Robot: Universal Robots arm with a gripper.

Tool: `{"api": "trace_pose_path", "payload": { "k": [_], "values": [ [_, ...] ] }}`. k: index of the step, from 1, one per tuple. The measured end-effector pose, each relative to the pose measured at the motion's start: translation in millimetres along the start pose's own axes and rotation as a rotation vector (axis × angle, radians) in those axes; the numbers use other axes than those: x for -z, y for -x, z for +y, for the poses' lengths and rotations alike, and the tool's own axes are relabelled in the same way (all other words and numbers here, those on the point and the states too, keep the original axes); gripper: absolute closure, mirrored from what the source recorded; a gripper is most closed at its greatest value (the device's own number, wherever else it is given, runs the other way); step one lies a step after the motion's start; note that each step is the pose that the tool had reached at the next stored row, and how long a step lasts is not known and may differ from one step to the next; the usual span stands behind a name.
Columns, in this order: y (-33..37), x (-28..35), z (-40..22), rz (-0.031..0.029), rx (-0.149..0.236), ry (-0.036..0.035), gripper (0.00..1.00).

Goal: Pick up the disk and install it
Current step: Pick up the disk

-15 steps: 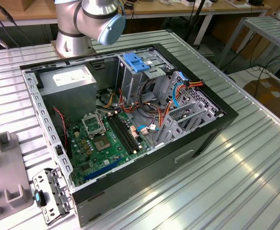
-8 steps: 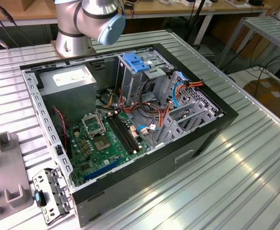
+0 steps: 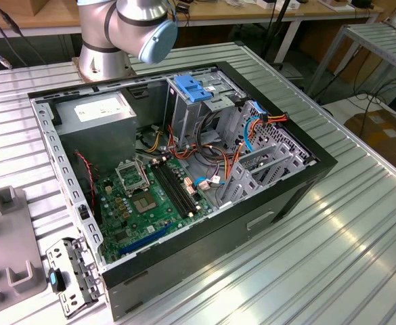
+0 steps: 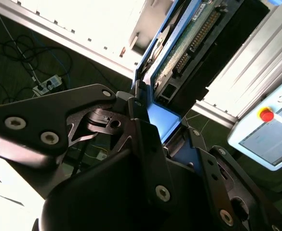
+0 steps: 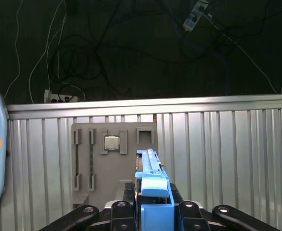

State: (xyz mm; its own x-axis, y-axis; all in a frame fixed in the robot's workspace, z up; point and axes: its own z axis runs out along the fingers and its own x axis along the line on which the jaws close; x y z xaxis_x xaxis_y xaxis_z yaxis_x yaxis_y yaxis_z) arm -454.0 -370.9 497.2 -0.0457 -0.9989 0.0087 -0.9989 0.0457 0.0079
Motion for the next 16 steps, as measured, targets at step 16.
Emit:
{"api": "trace_pose_path", "payload": {
  "k": [16],
  "values": [
    [0.6, 0.2, -13.9, 0.0000, 0.000, 0.0001, 0.63]
  ]
}}
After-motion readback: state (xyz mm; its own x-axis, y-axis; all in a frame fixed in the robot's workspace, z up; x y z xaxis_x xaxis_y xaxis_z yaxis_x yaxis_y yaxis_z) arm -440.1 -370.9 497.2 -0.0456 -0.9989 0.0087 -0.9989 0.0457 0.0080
